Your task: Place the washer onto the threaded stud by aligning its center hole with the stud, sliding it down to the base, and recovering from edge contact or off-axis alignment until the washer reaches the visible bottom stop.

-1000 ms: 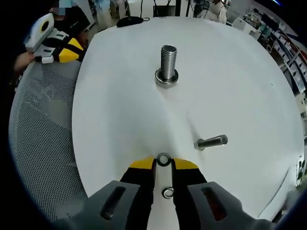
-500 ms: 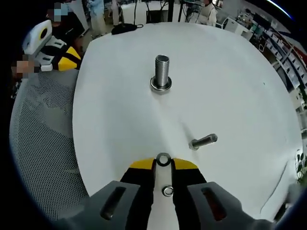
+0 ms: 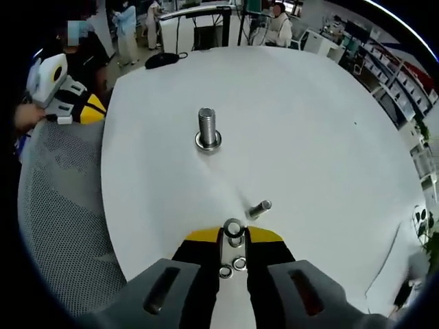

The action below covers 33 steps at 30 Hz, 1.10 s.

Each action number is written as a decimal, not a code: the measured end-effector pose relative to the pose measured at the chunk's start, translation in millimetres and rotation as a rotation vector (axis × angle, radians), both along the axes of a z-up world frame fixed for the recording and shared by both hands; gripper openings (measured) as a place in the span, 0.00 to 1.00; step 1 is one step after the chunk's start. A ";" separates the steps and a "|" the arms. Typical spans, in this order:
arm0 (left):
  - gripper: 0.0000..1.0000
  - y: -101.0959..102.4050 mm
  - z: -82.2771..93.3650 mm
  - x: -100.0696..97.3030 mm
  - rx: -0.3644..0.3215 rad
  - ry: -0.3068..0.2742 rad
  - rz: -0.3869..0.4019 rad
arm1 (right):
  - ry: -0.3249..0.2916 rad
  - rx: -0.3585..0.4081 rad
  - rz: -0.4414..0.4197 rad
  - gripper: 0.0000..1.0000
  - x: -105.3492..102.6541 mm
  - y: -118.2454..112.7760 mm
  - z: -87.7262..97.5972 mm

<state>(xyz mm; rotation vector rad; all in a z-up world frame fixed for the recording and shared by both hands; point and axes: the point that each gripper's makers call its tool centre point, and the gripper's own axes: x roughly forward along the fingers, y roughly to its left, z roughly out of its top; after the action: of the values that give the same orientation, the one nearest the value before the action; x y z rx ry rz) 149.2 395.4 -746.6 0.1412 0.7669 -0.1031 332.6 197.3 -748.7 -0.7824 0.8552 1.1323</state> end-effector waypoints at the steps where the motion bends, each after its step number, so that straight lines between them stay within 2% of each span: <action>1: 0.00 0.3 0.1 -0.2 0.000 0.001 0.003 | -0.003 0.006 -0.004 0.14 1.5 0.2 2.1; 6: 0.00 0.5 -1.0 -1.4 -0.002 0.012 0.008 | -0.053 0.038 -0.025 0.14 13.5 1.4 15.4; 15: 0.00 1.7 0.6 -0.4 -0.005 0.000 0.018 | -0.085 0.053 -0.046 0.14 22.2 8.5 20.4; 33: 0.00 2.9 0.6 -0.4 -0.019 0.001 0.033 | -0.066 0.028 -0.045 0.14 28.9 12.1 11.0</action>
<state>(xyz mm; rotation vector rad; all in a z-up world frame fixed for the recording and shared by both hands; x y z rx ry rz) 148.8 398.4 -746.0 0.1101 0.7693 -0.0789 361.5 209.5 -737.7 -0.7698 0.7972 1.0709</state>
